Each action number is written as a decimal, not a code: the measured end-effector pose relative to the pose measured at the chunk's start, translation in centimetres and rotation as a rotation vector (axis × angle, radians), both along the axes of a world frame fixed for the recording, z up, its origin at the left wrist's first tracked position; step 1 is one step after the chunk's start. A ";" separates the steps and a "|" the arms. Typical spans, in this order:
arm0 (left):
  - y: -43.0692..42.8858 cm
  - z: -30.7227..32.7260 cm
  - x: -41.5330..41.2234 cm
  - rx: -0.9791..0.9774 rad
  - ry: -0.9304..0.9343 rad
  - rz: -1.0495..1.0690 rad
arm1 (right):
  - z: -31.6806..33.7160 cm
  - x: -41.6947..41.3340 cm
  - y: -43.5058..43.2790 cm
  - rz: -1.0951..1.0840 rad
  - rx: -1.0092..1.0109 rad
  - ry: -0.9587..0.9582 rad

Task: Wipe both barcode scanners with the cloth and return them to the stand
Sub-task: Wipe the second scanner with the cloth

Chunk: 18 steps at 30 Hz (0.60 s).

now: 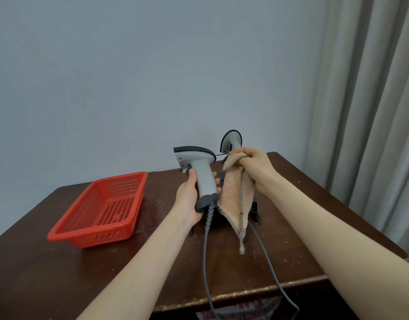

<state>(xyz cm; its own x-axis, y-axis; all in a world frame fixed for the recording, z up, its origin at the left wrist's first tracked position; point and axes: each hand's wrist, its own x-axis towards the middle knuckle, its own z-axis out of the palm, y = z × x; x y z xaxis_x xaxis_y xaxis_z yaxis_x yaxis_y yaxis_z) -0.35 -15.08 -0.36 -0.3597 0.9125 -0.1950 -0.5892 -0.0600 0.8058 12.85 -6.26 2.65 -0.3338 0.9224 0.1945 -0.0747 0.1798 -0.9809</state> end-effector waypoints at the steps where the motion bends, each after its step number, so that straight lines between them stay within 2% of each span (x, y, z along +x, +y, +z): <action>1: 0.0 0.0 0.1 -0.007 0.012 -0.011 | 0.1 -0.2 0.0 0.003 -0.024 0.028; 5: 0.1 0.0 0.6 -0.004 0.074 -0.013 | 0.7 -0.8 -0.6 0.041 -0.072 0.124; 11: 0.2 0.2 0.7 -0.004 0.155 -0.009 | -0.2 -0.6 -2.4 0.239 0.096 -0.056; 15: 0.1 -0.4 0.0 -0.020 0.233 -0.002 | 0.3 0.4 -2.4 0.370 0.142 -0.289; 16: 0.0 -0.4 -0.1 -0.020 0.234 -0.012 | 0.5 0.5 -2.3 0.381 0.109 -0.267; 18: 0.0 -0.2 0.1 -0.017 0.218 -0.031 | 0.6 0.3 -2.0 0.309 0.029 -0.100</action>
<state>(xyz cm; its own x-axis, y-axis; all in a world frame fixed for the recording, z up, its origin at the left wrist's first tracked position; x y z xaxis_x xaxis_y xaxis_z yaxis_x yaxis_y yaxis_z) -0.28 -15.04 -0.52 -0.3667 0.9211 -0.1311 -0.4024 -0.0300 0.9150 13.12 -8.30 3.22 -0.6158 0.7691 0.1712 -0.0340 0.1912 -0.9810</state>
